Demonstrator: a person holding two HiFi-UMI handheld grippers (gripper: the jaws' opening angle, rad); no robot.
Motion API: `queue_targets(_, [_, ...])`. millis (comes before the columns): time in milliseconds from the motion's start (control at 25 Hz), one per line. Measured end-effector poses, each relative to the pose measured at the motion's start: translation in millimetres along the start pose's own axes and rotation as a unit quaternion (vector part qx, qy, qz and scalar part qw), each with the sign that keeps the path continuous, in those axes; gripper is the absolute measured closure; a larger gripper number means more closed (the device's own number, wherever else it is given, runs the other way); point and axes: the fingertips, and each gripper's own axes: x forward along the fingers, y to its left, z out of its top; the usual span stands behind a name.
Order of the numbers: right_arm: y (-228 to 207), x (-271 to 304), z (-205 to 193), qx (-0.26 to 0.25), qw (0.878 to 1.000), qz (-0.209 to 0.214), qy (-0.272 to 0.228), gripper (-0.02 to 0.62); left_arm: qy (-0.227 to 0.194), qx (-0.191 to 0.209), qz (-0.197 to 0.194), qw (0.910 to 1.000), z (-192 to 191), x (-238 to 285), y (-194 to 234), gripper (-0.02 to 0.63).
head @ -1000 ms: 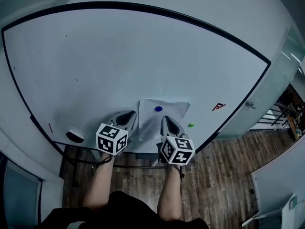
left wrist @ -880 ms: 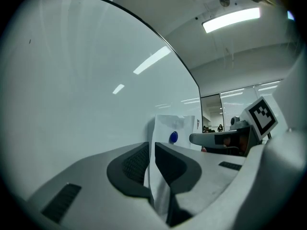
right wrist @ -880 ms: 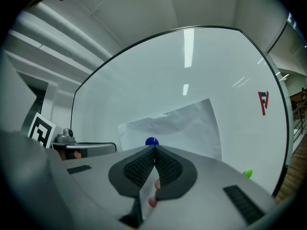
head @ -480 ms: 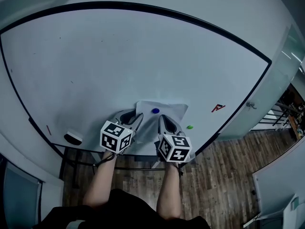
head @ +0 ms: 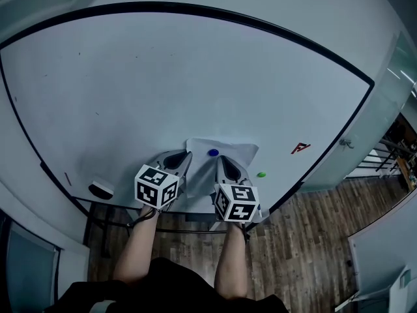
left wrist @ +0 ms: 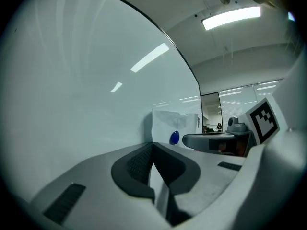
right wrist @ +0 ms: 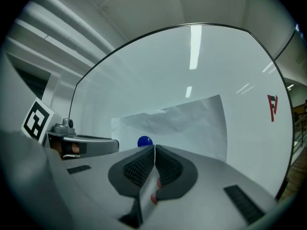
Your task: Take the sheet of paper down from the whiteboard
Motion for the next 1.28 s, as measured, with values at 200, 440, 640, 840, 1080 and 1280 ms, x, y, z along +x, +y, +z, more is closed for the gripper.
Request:
queue_targets(200, [3.3,2.9,3.1,-0.001,1.0,-0.003,-0.007,0.568,0.003,0.007,-0.001,1.0,0.6,1.0,-0.4,0.584])
queue_targets(440, [10.3,5.8,8.2,-0.021,1.0,-0.016,-0.01,0.535,0.0,0.005,-0.004,1.0,4.1,0.0,-1.0,0.584])
queue_targets(640, [9.4,4.1,6.4,-0.027,0.999,-0.02,-0.004,0.486,-0.001,-0.002,-0.01,0.9999,2.4,-0.7,-1.7,0.584])
queue_targets(840, [19.8,7.2,9.0,-0.038,0.999,-0.012,-0.004,0.456,0.001,-0.001,-0.012,0.9999,2.5,-1.8,-1.7,0.584])
queue_targets(1080, [21.9,11.7,10.2,-0.057,0.998,-0.038,-0.003,0.456,0.005,0.001,-0.016,0.9999,1.8,-2.1,-4.3,0.584])
queue_targets(1280, [22.1,14.5,9.3,-0.078,0.995,-0.066,0.002,0.456,0.005,-0.005,-0.014,0.9999,2.9,-1.6,-3.2,0.584])
